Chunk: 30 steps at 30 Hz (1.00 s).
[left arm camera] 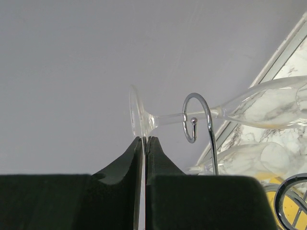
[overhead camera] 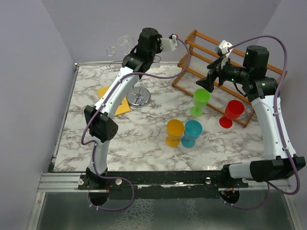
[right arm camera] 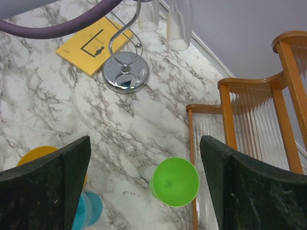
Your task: Place the wine glass upside down on the wine glass rack
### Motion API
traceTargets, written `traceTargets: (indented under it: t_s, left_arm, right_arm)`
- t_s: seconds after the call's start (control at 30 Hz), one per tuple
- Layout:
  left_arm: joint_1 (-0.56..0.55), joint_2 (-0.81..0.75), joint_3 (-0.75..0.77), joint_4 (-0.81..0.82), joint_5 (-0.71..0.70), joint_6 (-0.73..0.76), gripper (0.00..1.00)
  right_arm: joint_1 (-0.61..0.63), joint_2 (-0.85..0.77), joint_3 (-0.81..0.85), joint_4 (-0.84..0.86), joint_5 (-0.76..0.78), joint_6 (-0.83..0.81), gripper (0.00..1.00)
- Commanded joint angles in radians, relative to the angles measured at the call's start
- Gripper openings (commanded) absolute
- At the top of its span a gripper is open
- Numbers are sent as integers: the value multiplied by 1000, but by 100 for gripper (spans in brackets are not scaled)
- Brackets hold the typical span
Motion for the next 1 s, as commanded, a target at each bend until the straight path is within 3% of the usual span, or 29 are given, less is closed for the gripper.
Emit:
traceTargets:
  t_s: [0.0,0.47,0.97]
  left_arm:
    - [4,-26,16,-6,-8,-30,0]
    - [5,-49,-18,-19,-2,-41,0]
    - [5,-64,-39,-50,-19,-46,8]
  right_arm:
    - [3,-22,-4,25,-4,-12,95]
    - [2,-15,-8,30,0,-13,95]
    - [2,-21,-7,28,-2,-16,95]
